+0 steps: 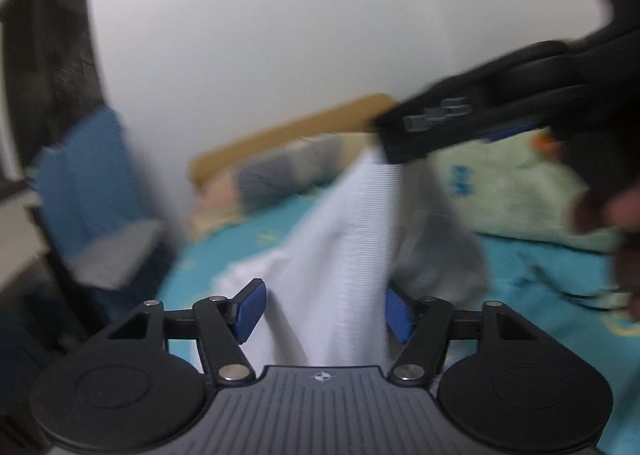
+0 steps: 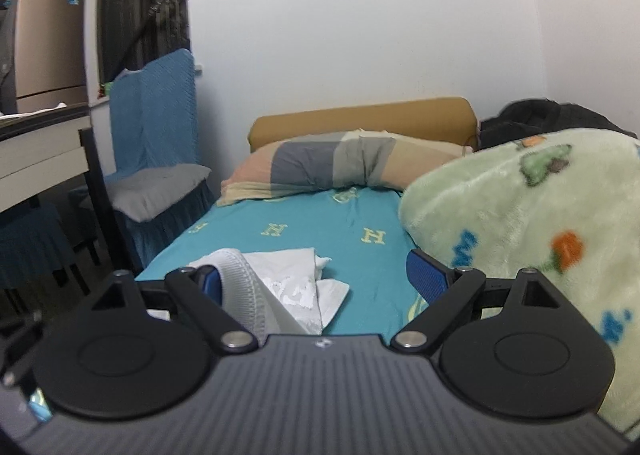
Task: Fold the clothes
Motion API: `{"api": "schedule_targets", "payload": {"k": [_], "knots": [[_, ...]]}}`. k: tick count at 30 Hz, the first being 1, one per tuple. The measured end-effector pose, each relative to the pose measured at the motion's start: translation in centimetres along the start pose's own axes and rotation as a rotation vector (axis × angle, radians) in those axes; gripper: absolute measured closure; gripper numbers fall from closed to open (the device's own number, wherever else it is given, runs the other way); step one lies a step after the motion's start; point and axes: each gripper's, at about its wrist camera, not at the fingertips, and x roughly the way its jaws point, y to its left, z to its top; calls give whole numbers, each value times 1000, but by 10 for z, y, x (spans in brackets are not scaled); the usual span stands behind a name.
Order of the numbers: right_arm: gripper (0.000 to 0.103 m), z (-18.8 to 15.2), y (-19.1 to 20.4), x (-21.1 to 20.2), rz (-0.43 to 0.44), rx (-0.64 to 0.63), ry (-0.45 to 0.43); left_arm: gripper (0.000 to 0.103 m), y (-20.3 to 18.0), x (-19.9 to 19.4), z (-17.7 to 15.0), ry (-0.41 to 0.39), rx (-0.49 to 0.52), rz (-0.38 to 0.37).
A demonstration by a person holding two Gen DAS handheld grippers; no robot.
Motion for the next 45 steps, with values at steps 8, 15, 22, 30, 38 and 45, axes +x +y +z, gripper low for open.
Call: {"api": "schedule_targets", "payload": {"k": [8, 15, 22, 30, 38, 45], "knots": [[13, -29, -16, 46, -90, 23, 135, 29, 30, 9, 12, -154, -31, 380], [13, -35, -16, 54, -116, 44, 158, 27, 70, -7, 29, -199, -206, 385], [13, 59, -13, -40, -232, -81, -339, 18, 97, -64, 34, -267, -343, 293], [12, 61, 13, -69, -222, -181, -367, 19, 76, -75, 20, -94, -347, 28], [12, 49, 4, -55, -230, -167, -288, 18, 22, -79, -1, 61, -134, -161], [12, 50, -33, -41, -295, -78, -235, 18, -23, -79, -26, 194, 46, -190]]}}
